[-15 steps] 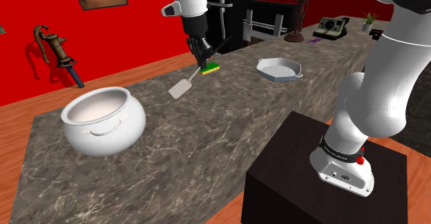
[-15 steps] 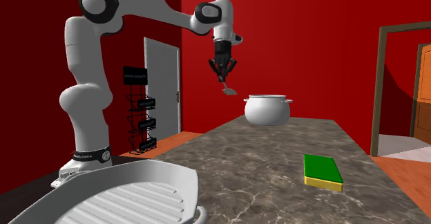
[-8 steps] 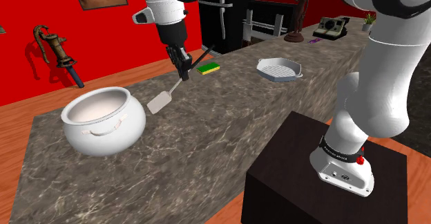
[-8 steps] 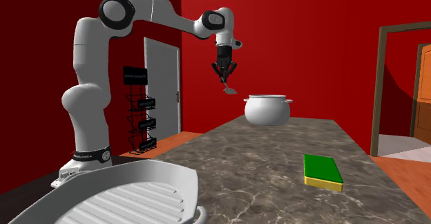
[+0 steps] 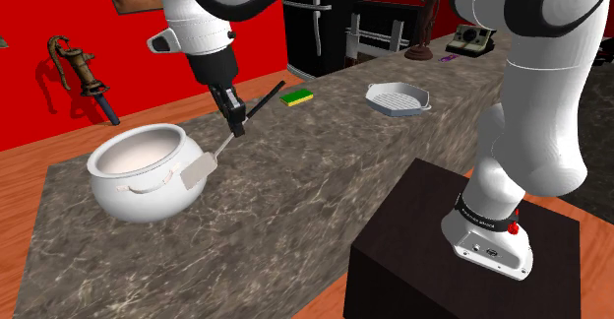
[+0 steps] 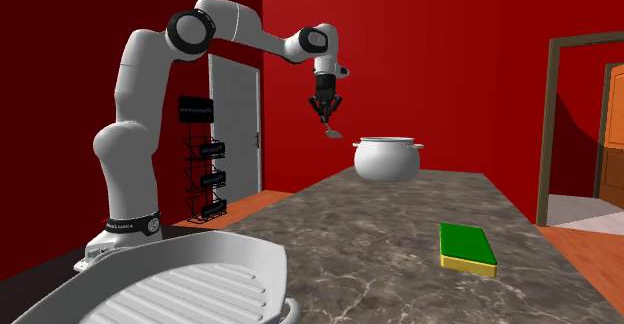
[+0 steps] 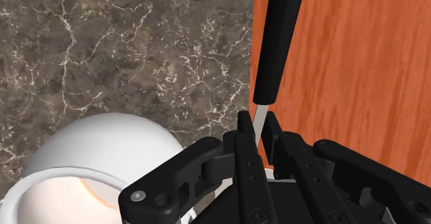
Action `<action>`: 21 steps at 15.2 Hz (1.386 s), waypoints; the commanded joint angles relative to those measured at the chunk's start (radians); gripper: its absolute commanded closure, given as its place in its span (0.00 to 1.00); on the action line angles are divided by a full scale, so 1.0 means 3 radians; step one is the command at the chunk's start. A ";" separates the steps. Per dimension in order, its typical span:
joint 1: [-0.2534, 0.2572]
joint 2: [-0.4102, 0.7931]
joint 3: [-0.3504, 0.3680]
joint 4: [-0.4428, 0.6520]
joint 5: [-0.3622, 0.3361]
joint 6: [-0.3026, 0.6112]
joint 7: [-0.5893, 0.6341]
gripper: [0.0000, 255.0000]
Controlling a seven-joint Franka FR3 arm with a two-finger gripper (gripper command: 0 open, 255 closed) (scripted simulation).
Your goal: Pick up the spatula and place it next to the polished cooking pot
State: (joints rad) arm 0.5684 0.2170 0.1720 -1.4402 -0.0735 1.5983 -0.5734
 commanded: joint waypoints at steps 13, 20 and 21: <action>-0.0010 -0.0016 -0.0004 -0.0642 -0.0003 0.0626 0.0035 1.00; -0.0012 0.0027 -0.0008 -0.0899 -0.0016 0.0924 0.0053 1.00; -0.0012 0.0036 -0.0009 -0.0932 -0.0018 0.0966 0.0056 1.00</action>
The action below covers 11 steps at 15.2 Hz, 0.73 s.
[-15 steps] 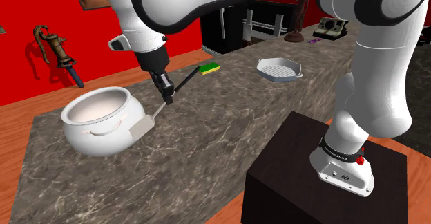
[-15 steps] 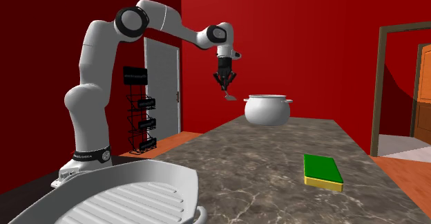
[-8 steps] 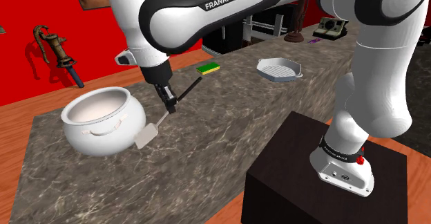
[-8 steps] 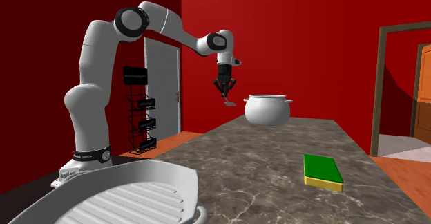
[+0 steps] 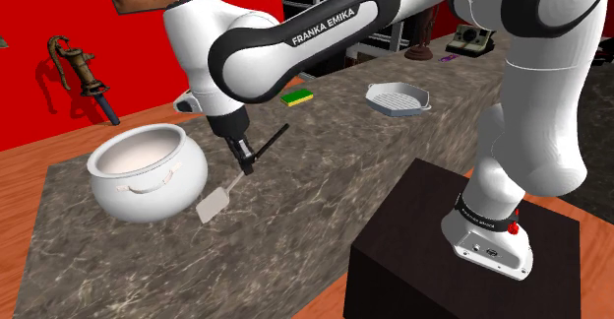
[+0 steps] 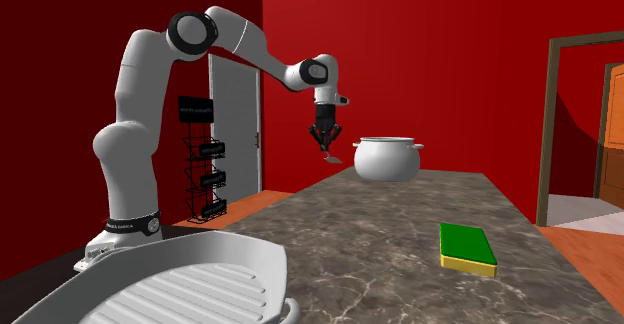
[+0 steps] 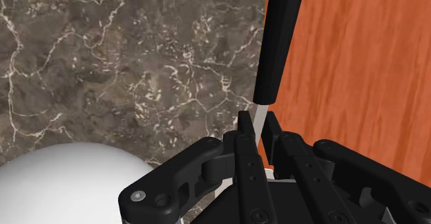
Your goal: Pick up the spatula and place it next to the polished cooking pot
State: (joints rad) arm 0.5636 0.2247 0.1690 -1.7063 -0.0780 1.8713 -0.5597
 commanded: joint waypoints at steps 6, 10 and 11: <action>0.0004 0.0078 -0.0004 -0.0225 -0.0022 0.0302 0.0029 1.00; 0.0006 0.0136 -0.0008 -0.0329 -0.0037 0.0463 0.0043 1.00; 0.0006 0.0152 -0.0009 -0.0353 -0.0042 0.0503 0.0047 1.00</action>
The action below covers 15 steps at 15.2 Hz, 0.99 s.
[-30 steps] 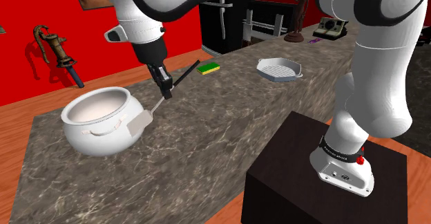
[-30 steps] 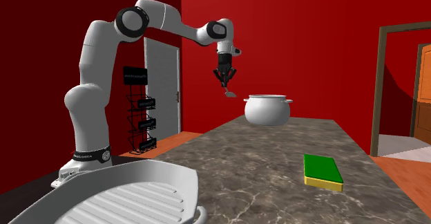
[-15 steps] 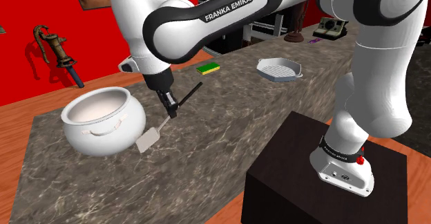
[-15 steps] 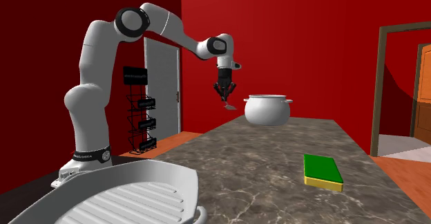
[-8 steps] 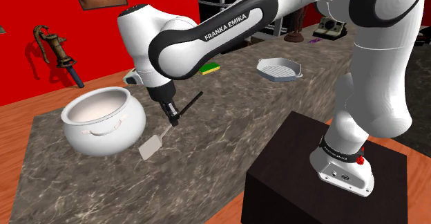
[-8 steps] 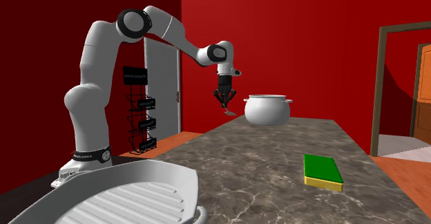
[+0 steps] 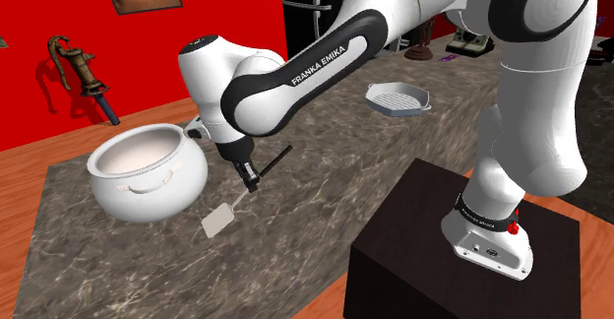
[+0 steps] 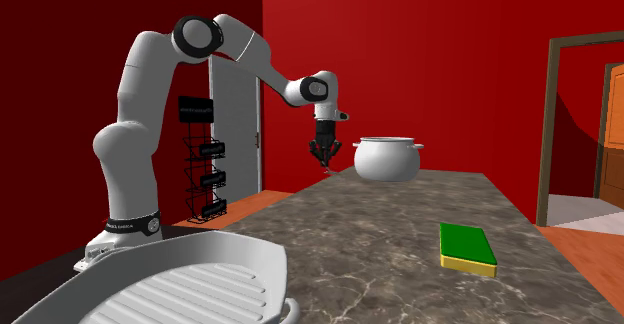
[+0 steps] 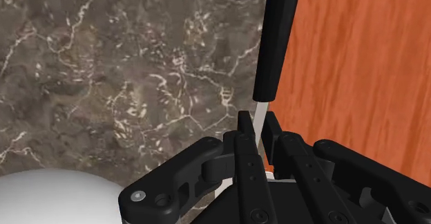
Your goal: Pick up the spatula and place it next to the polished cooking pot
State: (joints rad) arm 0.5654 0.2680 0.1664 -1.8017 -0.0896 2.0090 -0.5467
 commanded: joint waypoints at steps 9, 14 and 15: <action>0.0006 0.0144 -0.0012 -0.0188 -0.0039 0.0331 0.0035 1.00; 0.0006 0.0144 -0.0012 -0.0188 -0.0039 0.0330 0.0035 1.00; 0.0006 0.0144 -0.0012 -0.0188 -0.0039 0.0330 0.0035 1.00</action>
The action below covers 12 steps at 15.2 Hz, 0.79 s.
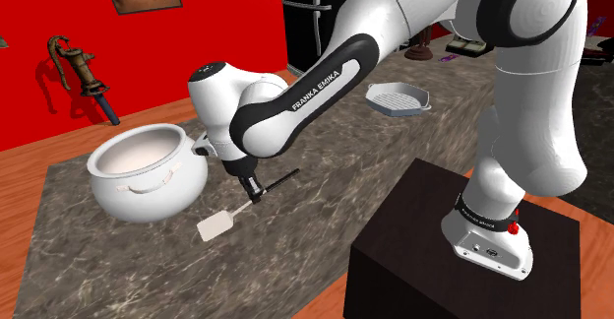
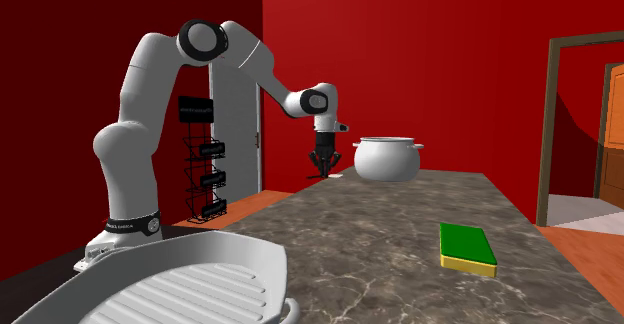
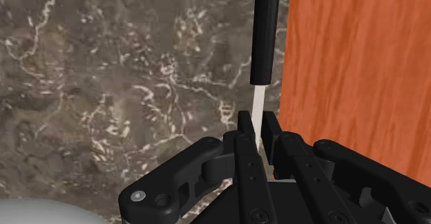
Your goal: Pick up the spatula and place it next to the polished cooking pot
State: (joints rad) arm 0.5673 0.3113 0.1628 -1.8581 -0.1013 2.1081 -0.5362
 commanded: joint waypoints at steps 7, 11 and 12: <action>0.0000 -0.0043 0.0005 0.0057 0.0012 -0.0099 -0.0008 0.00; 0.0002 -0.0141 0.0017 0.0243 0.0040 -0.0382 -0.0027 0.00; 0.0002 -0.0141 0.0017 0.0243 0.0040 -0.0381 -0.0027 0.00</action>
State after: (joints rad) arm 0.5672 0.2709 0.1673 -1.7871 -0.0899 1.9988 -0.5451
